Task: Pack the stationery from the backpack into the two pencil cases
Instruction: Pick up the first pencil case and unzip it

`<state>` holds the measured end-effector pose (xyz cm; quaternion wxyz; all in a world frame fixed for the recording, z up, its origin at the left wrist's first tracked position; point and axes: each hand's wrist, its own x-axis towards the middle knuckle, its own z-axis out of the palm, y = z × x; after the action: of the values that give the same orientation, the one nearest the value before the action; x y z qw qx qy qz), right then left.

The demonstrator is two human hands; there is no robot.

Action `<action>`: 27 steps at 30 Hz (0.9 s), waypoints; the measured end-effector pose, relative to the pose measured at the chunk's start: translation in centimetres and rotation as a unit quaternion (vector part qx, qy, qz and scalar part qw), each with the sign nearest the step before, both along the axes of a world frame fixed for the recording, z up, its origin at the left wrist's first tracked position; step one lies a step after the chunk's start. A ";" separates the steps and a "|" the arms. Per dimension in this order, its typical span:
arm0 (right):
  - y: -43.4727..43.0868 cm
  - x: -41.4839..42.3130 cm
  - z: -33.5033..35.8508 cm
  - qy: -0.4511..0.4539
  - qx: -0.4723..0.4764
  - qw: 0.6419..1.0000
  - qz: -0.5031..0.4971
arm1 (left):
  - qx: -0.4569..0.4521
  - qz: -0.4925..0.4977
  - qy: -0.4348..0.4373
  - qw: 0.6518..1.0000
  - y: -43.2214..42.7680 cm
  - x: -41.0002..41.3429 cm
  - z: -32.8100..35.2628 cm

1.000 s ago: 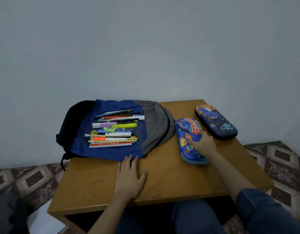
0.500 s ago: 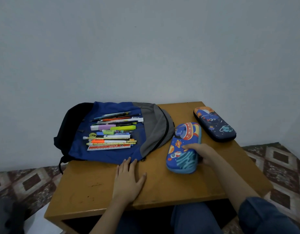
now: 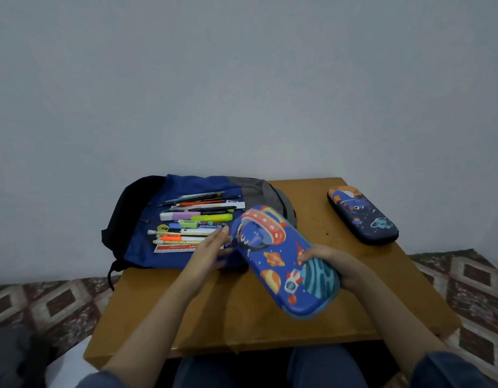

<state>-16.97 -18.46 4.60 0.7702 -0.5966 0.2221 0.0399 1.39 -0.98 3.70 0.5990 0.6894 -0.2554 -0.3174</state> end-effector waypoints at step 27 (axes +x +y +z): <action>6.4 5.2 -0.3 -0.193 0.248 0.846 -0.431 | -0.061 0.085 0.210 0.972 -0.1 -7.4 1.1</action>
<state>-11.81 -12.07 4.30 0.8597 -0.2257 0.2865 -0.3576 -5.96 -1.09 4.77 0.7049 0.5889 -0.0828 -0.3866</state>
